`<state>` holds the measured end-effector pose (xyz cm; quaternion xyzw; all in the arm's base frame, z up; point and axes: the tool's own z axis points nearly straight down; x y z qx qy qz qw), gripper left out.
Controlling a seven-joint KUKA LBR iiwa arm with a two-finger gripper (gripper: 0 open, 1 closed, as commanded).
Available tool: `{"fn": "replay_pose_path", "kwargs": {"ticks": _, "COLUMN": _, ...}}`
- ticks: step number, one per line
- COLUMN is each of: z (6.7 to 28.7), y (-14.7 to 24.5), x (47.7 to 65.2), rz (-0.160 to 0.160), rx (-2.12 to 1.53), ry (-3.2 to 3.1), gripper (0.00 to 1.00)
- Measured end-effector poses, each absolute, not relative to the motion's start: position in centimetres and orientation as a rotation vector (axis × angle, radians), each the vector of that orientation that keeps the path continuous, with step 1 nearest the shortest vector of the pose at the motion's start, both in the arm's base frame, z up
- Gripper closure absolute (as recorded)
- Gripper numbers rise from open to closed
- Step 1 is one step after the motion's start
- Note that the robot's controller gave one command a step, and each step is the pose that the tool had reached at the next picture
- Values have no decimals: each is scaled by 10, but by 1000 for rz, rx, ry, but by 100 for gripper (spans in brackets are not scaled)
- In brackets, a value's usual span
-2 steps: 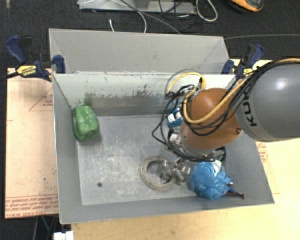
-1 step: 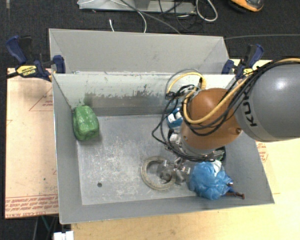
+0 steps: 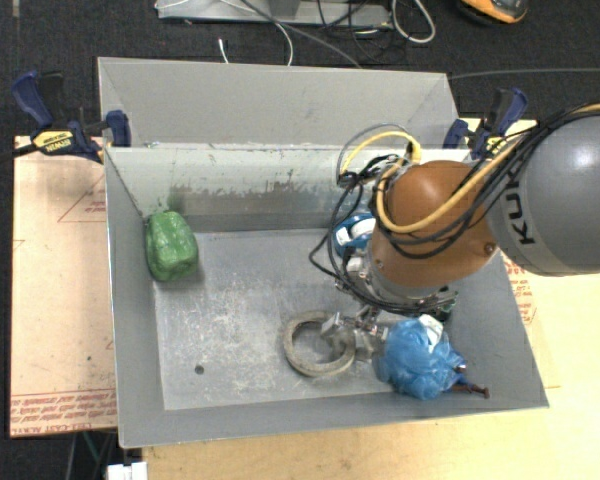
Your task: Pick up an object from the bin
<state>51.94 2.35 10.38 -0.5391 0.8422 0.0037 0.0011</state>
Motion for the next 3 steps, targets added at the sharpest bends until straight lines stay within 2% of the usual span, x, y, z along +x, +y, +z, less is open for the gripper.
{"fn": "replay_pose_path", "kwargs": {"ticks": 2, "z": 132, "y": 25, "x": 517, "rz": 25, "rx": -1693, "ry": 2653, "gripper": 100}}
{"fn": "replay_pose_path", "kwargs": {"ticks": 3, "z": 169, "y": 25, "x": 518, "rz": 21, "rx": -1688, "ry": 2651, "gripper": 100}}
